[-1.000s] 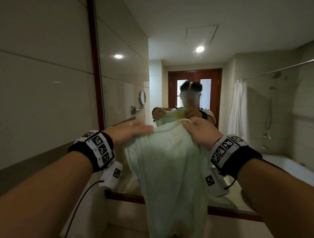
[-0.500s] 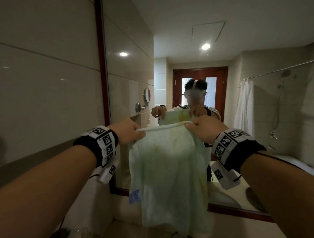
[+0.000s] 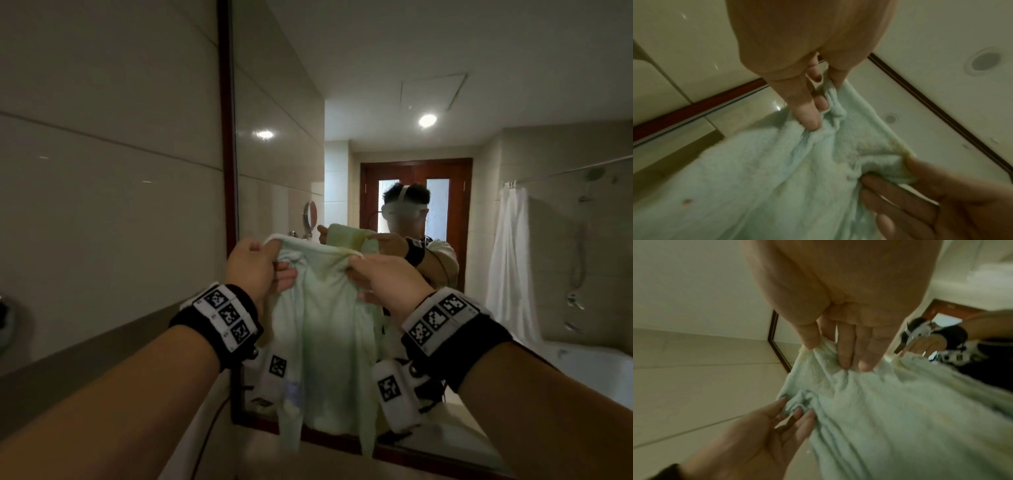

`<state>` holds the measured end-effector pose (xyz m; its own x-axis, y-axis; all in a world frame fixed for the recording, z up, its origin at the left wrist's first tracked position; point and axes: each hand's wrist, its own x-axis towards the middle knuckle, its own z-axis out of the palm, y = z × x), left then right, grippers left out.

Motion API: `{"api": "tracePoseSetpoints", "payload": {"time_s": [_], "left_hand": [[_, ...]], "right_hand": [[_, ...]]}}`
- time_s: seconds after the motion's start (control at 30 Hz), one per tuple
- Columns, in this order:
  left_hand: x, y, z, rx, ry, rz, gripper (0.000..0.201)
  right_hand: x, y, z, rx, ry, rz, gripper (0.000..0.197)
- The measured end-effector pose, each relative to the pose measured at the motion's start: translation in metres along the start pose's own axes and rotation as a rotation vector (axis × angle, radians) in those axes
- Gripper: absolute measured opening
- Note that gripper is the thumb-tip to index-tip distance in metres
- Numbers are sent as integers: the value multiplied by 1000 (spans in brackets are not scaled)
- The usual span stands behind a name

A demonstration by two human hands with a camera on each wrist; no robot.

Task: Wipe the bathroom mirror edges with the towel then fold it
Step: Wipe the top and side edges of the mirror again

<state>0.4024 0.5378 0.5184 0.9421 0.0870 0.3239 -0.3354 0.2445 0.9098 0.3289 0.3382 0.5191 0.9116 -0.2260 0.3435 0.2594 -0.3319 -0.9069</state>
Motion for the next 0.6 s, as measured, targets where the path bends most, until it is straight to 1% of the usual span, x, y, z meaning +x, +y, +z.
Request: {"api": "tracePoseSetpoints", "payload": {"time_s": [0.1,0.13,0.23,0.27,0.37,0.43,0.53,0.6], "left_hand": [[14,13,-2,-26,6,63,16],[21,19,-4,-27,4,78,16],[45,40,-9,14,-2,150,17],[54,48,-10,28,-12,187,18],[82,75,-14,91,-41,316,22],[103,92,-14,165,-48,416,23],[136,111,-14,251,-35,543,25],[160,125,-15,268,-27,605,23]], "right_hand": [[10,-22,21,3,-51,-97,22],[11,-30,28,-17,-79,-144,28],[23,-49,44,-212,-151,-265,67],[28,-55,48,-277,-170,-294,77],[47,-73,62,-405,-197,-388,97],[68,-86,72,-460,-179,-477,101],[108,-104,88,-568,-118,-614,95],[136,-116,100,-659,-74,-672,101]]}}
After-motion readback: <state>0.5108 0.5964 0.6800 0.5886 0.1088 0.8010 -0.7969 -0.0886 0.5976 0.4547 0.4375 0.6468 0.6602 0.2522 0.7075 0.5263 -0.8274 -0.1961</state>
